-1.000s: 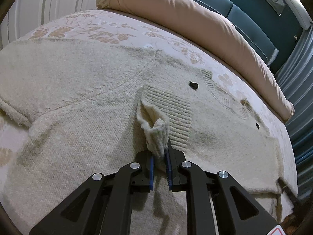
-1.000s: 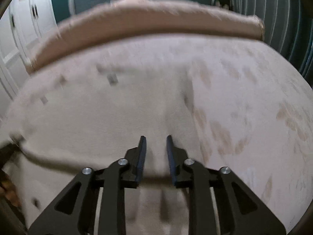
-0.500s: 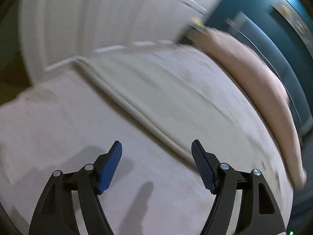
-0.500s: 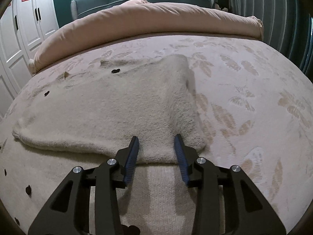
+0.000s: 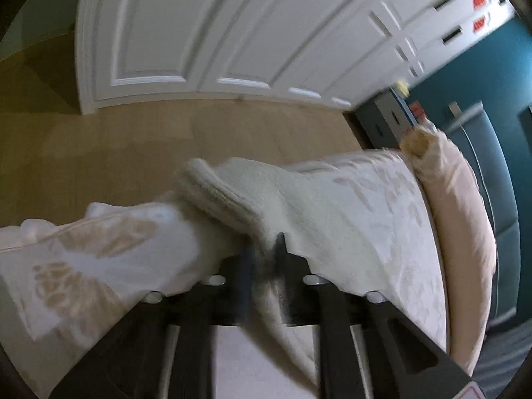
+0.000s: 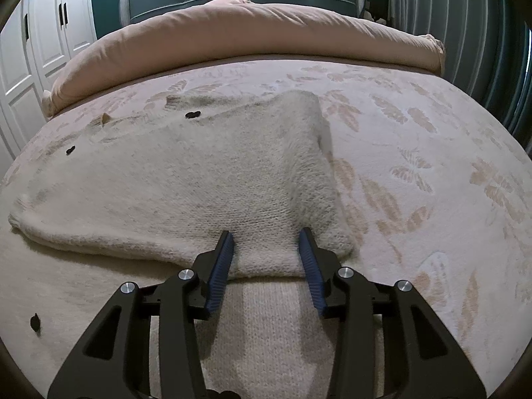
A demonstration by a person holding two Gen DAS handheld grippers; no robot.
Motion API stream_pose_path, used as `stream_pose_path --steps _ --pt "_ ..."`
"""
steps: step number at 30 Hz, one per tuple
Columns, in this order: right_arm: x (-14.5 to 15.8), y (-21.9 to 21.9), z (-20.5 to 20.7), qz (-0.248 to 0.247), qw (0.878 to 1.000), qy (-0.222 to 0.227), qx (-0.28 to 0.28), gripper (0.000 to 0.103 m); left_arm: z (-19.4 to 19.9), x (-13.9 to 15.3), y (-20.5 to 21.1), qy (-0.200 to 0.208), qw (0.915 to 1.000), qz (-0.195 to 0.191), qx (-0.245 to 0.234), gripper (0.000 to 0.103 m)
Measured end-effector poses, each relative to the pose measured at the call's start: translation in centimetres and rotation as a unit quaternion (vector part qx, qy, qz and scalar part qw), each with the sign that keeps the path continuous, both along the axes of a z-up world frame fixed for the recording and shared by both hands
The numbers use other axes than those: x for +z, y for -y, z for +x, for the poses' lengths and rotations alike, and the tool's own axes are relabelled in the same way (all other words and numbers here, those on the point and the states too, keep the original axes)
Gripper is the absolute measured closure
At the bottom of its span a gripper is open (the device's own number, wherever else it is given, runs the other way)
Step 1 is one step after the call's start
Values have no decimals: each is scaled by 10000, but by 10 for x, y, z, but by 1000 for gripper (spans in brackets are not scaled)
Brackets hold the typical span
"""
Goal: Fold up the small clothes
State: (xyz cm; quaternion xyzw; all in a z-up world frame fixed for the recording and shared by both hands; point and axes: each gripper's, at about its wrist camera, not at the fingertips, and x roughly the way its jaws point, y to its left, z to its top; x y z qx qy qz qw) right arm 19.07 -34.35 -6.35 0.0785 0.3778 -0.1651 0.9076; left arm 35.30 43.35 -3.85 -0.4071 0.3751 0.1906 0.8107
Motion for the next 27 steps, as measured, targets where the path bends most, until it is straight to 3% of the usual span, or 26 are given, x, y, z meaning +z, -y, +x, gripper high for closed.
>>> stream_pose_path --steps 4,7,10,12,14,17,19,22,25,27 --pt "-1 1 -1 43 10000 43 -8 63 3 56 41 634 9944 591 -599 95" --pt "-1 3 -2 111 9999 86 -8 63 7 111 109 1151 9784 917 -1450 95" --pt "-1 4 -3 162 9998 115 -13 63 7 157 204 1672 9501 918 -2467 95" --pt "0 4 -3 184 9997 129 -11 63 0 176 281 1937 9229 956 -3186 95" --pt "0 5 -4 217 9997 147 -8 63 -10 176 360 2012 8942 838 -3912 95" --pt "0 7 -6 334 9992 216 1 63 -29 140 453 1725 8706 575 -4572 94" --pt "0 10 -7 456 9986 278 14 63 -40 104 494 1314 8668 403 -4793 93" --pt "0 14 -9 662 9971 372 57 59 -62 42 524 725 8754 -193 -4775 90" --pt "1 14 -9 808 9956 432 201 49 -82 6 509 400 8980 -545 -4347 76" --pt "2 12 -8 786 9958 411 220 49 -79 -5 477 325 9169 -588 -3934 70"
